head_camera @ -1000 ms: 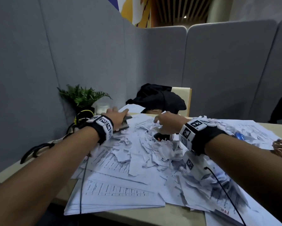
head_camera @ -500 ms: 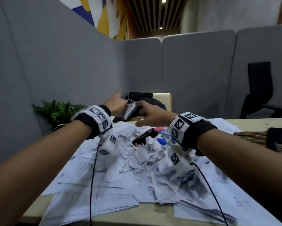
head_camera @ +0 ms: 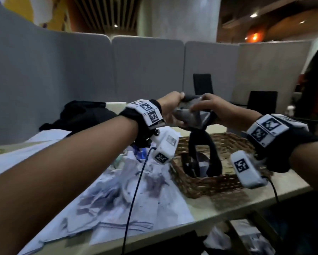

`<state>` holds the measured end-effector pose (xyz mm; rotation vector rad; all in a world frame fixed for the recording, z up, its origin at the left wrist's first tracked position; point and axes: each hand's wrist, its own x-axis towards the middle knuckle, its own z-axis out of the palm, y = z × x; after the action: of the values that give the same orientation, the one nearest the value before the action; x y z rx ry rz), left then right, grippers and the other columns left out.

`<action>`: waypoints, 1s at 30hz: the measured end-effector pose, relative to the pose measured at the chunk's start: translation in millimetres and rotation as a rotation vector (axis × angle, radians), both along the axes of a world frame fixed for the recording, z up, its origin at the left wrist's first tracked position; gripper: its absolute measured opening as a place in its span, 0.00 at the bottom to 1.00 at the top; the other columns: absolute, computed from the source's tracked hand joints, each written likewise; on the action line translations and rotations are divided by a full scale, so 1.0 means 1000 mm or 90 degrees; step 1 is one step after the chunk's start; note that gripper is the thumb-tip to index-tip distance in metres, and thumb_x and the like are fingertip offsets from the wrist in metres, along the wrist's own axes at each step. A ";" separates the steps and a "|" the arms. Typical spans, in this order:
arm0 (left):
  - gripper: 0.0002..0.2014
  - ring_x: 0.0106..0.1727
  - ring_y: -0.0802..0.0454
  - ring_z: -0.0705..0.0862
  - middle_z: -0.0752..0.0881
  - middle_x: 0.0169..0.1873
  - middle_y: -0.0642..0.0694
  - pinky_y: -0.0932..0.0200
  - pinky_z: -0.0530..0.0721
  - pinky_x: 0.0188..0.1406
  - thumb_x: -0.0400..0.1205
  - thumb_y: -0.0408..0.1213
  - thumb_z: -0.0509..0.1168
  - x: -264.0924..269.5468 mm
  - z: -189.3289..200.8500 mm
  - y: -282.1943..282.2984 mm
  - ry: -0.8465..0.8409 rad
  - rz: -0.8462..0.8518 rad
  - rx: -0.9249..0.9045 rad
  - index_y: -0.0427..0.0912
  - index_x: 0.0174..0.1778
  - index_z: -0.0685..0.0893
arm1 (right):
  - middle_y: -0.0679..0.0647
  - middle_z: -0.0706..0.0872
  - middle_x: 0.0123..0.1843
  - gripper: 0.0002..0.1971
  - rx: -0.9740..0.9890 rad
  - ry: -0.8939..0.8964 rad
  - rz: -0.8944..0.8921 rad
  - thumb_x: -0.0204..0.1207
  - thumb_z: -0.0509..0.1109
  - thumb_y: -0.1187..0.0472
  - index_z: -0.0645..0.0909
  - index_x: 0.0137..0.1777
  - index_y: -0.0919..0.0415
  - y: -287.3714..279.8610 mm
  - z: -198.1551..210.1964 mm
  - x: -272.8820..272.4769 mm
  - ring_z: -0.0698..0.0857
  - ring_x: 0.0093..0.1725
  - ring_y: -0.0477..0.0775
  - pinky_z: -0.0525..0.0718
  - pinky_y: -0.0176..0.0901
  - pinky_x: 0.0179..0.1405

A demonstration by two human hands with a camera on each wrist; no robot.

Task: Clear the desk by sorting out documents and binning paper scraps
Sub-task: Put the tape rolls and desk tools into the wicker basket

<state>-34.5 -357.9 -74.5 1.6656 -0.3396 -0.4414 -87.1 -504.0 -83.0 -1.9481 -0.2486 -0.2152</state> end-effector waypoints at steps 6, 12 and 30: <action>0.21 0.29 0.42 0.86 0.77 0.43 0.37 0.56 0.83 0.14 0.86 0.47 0.62 0.010 -0.023 -0.077 -0.045 -0.032 0.097 0.31 0.64 0.74 | 0.62 0.87 0.44 0.11 -0.010 -0.006 -0.169 0.72 0.75 0.64 0.87 0.51 0.70 -0.106 -0.030 0.015 0.85 0.42 0.57 0.79 0.49 0.42; 0.15 0.38 0.51 0.80 0.85 0.36 0.46 0.60 0.75 0.31 0.81 0.48 0.68 0.021 -0.025 -0.118 -0.472 -0.127 0.537 0.38 0.44 0.90 | 0.66 0.90 0.51 0.16 -0.002 0.127 -0.222 0.67 0.79 0.65 0.87 0.53 0.70 -0.165 -0.061 0.032 0.88 0.47 0.65 0.85 0.55 0.47; 0.17 0.51 0.53 0.78 0.82 0.55 0.47 0.61 0.72 0.47 0.80 0.44 0.71 0.058 -0.056 -0.112 -0.478 -0.234 0.731 0.43 0.64 0.82 | 0.56 0.77 0.32 0.14 -0.522 0.076 -0.405 0.66 0.79 0.56 0.77 0.32 0.64 -0.121 -0.108 0.077 0.73 0.27 0.49 0.65 0.37 0.21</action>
<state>23.9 -469.9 -130.6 2.8977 -1.1020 -0.2526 -9.9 -624.6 -191.0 -2.8027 0.4479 -0.4582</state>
